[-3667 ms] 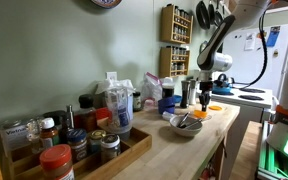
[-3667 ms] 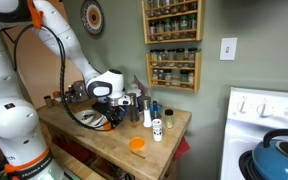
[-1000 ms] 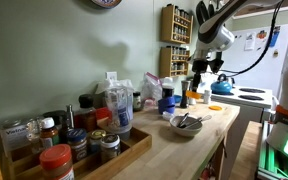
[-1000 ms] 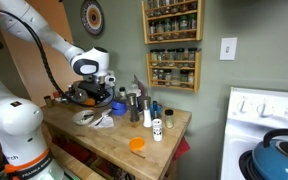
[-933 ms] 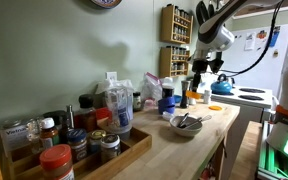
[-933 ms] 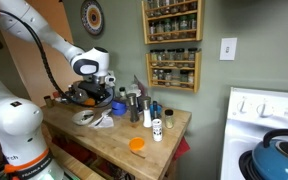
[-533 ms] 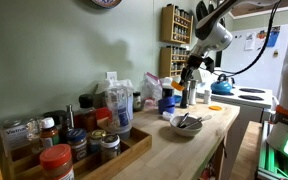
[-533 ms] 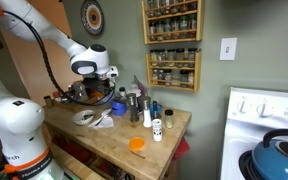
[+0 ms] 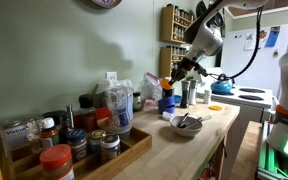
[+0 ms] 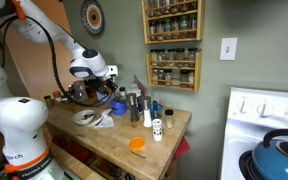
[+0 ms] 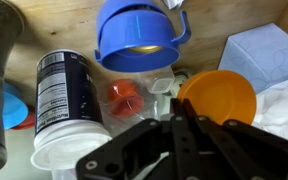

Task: Pick up the orange bowl and put it in the blue stacked bowl

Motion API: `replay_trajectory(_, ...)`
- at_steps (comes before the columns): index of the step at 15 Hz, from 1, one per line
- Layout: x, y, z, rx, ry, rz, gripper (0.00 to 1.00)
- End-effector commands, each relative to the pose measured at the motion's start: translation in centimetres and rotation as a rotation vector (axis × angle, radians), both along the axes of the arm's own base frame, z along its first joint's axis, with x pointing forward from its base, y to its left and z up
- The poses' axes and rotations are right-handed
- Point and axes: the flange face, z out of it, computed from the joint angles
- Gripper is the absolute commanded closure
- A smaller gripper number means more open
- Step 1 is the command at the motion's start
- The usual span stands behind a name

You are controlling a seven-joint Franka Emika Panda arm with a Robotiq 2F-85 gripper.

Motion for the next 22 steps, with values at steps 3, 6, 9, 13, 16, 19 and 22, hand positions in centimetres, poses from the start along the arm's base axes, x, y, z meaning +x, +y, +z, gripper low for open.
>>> replay_trajectory(3,1.9,0.9,-3.9,-0.128,0.025,-0.064,0.99)
replay_trajectory(6,2.0,0.4,-6.2,-0.179,0.059,-0.086,0.99)
replay_trajectory(9,2.3,0.2,-6.8,-0.193,0.059,-0.120,0.99)
replay_trajectory(13,2.1,0.2,-7.8,-0.191,0.089,-0.115,0.64)
replay_trajectory(16,1.8,-0.2,-7.0,-0.188,0.073,-0.134,0.40)
replay_trajectory(19,1.4,-1.0,-3.8,-0.135,0.019,-0.145,0.18)
replay_trajectory(22,-0.4,-1.9,-0.4,-0.070,-0.028,-0.075,0.00)
